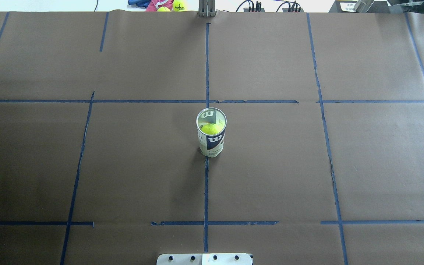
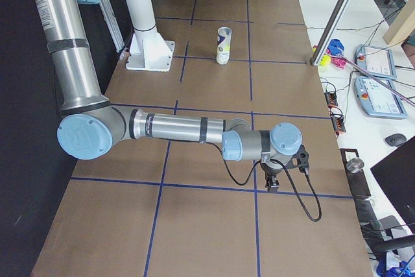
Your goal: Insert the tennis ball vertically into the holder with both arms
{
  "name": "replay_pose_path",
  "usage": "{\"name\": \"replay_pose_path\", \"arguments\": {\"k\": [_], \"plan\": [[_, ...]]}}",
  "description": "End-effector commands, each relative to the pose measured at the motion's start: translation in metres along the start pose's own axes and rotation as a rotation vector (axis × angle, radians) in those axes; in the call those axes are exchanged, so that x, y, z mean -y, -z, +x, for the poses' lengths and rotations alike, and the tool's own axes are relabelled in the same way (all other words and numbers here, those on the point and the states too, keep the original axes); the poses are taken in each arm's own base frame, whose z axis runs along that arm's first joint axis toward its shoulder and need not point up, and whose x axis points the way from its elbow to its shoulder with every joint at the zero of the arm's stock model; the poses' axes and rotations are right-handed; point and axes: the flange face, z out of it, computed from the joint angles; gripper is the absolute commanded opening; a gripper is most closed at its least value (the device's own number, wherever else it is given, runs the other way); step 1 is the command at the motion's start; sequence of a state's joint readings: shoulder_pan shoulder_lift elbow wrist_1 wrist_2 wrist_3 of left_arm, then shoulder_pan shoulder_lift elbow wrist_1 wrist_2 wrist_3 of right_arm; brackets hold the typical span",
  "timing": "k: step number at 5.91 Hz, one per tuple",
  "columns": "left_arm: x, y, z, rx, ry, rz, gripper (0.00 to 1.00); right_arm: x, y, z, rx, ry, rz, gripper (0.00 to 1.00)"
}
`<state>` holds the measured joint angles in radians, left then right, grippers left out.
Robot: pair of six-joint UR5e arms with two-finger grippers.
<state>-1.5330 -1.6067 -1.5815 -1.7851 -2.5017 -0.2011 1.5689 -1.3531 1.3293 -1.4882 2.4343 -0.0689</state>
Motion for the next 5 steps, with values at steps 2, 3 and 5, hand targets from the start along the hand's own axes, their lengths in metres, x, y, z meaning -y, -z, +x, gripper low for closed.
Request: {"name": "replay_pose_path", "arguments": {"k": [2, 3, 5], "plan": [[-0.049, 0.0, -0.001, -0.001, 0.022, -0.07, 1.0, -0.075, -0.009, 0.001, -0.026, 0.026, -0.039, 0.99], [-0.052, -0.018, 0.017, 0.006, 0.034, -0.149, 1.0, -0.088, -0.015, -0.004, -0.033, 0.028, -0.059, 0.99], [-0.055, -0.01, 0.015, 0.038, -0.052, -0.142, 1.0, -0.092, 0.032, -0.047, -0.031, -0.033, -0.096, 1.0]]}}
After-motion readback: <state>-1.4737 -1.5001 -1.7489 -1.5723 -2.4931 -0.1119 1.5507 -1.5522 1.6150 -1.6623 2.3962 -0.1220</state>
